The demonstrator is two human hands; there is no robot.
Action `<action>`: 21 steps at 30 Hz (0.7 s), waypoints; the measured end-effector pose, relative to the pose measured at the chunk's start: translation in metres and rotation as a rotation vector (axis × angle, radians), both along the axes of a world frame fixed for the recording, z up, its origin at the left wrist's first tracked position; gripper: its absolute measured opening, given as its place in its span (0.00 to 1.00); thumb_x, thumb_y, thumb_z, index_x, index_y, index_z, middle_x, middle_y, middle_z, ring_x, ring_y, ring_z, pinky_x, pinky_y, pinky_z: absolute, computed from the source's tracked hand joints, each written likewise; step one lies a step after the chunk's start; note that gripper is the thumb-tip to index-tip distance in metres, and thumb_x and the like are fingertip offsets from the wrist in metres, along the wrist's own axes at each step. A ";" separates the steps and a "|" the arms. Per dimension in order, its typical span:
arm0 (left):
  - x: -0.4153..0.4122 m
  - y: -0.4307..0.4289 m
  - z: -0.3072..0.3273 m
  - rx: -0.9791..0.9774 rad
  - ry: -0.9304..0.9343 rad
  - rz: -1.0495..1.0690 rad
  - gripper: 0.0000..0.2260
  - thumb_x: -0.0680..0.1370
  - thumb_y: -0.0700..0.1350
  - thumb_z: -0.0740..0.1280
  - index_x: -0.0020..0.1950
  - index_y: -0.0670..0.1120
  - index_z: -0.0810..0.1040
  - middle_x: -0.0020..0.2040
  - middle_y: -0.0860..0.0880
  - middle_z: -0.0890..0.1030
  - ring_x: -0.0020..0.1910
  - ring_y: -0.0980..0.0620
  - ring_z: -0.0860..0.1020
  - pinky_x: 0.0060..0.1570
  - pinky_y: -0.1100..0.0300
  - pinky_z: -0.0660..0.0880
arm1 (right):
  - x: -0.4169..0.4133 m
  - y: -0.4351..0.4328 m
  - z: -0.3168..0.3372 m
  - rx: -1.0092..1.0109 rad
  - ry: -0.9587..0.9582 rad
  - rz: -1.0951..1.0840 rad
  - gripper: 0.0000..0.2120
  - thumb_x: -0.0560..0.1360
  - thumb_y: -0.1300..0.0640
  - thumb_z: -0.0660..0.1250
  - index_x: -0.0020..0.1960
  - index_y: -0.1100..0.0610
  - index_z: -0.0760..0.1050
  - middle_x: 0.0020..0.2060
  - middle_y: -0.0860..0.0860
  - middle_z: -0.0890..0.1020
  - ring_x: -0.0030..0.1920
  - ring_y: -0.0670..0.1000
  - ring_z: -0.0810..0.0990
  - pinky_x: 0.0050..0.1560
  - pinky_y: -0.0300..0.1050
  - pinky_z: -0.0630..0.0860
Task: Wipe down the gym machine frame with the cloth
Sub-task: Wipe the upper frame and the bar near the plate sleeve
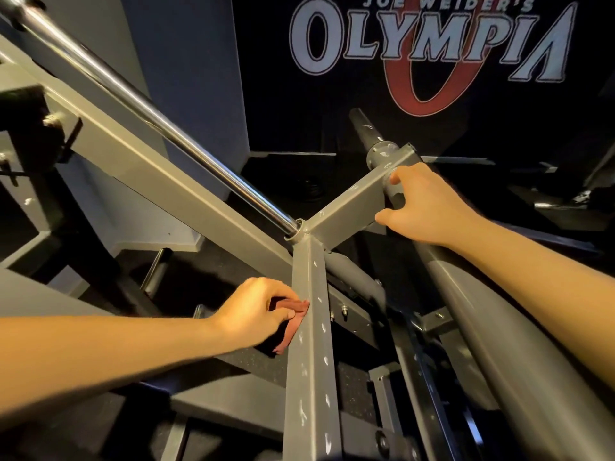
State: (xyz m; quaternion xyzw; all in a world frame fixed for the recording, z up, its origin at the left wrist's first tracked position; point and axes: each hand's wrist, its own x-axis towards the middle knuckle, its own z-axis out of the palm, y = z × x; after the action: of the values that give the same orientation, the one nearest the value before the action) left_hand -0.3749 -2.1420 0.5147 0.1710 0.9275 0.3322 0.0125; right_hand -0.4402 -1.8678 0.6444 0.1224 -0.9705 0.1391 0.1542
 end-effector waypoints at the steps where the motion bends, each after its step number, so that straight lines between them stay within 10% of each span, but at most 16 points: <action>1: 0.001 0.000 0.001 -0.010 -0.004 -0.005 0.05 0.79 0.44 0.72 0.51 0.51 0.87 0.46 0.62 0.84 0.49 0.67 0.81 0.51 0.71 0.78 | -0.001 0.000 0.000 0.000 0.003 0.000 0.25 0.72 0.48 0.75 0.64 0.56 0.73 0.61 0.54 0.73 0.57 0.53 0.73 0.52 0.46 0.73; 6: -0.071 0.020 -0.001 0.076 0.107 0.161 0.15 0.77 0.36 0.66 0.37 0.50 0.85 0.43 0.61 0.85 0.48 0.67 0.81 0.55 0.67 0.75 | -0.004 0.000 -0.002 0.002 0.015 -0.013 0.26 0.72 0.48 0.75 0.64 0.57 0.73 0.61 0.55 0.73 0.57 0.54 0.74 0.51 0.46 0.72; 11: -0.112 0.031 -0.013 0.114 0.183 0.372 0.06 0.81 0.42 0.69 0.53 0.48 0.86 0.48 0.54 0.84 0.44 0.60 0.79 0.54 0.60 0.78 | -0.002 0.001 0.000 0.002 0.013 -0.031 0.24 0.72 0.49 0.74 0.64 0.58 0.73 0.62 0.55 0.72 0.60 0.56 0.74 0.52 0.46 0.71; 21: 0.060 0.009 -0.001 0.071 0.028 -0.029 0.03 0.79 0.42 0.73 0.48 0.50 0.85 0.44 0.61 0.82 0.49 0.66 0.81 0.50 0.72 0.75 | -0.002 -0.002 0.000 0.015 0.000 -0.038 0.24 0.71 0.48 0.76 0.61 0.58 0.74 0.61 0.57 0.73 0.54 0.56 0.76 0.48 0.47 0.72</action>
State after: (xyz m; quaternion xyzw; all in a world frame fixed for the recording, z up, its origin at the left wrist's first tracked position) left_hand -0.3153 -2.1330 0.5134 0.1892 0.9126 0.3625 -0.0017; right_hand -0.4420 -1.8695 0.6442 0.1050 -0.9737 0.1287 0.1560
